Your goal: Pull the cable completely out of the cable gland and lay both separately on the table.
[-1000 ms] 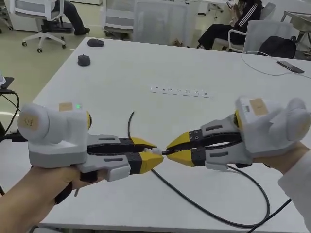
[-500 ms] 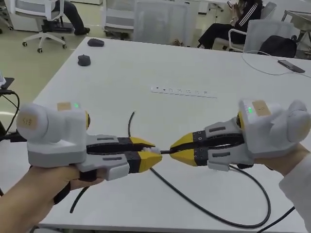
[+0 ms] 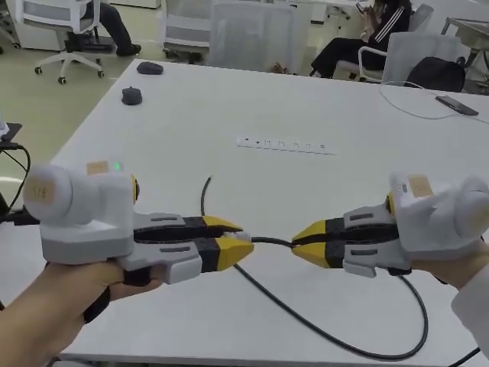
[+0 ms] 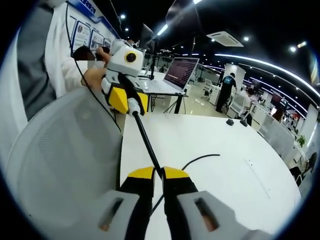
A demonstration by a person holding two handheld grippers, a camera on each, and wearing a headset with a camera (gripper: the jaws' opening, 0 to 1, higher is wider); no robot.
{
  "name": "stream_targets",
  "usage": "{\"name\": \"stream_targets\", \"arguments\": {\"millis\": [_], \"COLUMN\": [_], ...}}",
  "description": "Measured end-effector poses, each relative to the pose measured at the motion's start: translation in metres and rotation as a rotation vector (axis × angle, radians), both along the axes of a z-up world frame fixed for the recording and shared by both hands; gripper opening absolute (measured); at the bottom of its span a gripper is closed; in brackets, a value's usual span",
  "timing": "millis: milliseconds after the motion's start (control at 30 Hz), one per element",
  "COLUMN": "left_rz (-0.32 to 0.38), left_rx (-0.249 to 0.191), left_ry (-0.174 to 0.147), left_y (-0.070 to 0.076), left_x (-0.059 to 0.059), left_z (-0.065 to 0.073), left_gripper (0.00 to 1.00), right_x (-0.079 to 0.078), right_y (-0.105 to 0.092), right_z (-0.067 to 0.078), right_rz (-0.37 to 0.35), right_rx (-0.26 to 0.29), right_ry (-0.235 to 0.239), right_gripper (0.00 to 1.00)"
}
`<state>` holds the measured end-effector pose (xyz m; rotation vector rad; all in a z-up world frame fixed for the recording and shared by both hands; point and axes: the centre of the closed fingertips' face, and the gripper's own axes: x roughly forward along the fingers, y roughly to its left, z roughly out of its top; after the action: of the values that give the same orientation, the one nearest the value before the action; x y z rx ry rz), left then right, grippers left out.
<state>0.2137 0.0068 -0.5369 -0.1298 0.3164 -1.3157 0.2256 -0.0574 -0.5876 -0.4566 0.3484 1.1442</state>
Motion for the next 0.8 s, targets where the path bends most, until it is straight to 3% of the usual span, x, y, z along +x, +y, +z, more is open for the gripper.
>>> {"name": "stream_targets", "arguments": {"millis": [233, 467, 667, 800], "left_rz": [-0.01, -0.014, -0.026, -0.027], "left_rx": [0.01, 0.01, 0.007, 0.004], "left_ry": [-0.01, -0.01, -0.013, -0.012], "left_y": [-0.002, -0.002, -0.003, -0.003], "left_x": [-0.002, -0.003, -0.005, -0.005], "left_z": [-0.001, -0.001, 0.0, 0.001], "left_gripper": [0.16, 0.16, 0.16, 0.16], "right_x": [-0.002, -0.004, -0.001, -0.009], "right_y": [-0.003, 0.002, 0.007, 0.02], "right_z": [-0.003, -0.008, -0.003, 0.008], "right_rz": [-0.013, -0.003, -0.005, 0.053], "right_rx": [0.005, -0.024, 0.008, 0.035], "right_ry": [0.016, 0.034, 0.02, 0.002], "right_gripper": [0.03, 0.04, 0.07, 0.12]}}
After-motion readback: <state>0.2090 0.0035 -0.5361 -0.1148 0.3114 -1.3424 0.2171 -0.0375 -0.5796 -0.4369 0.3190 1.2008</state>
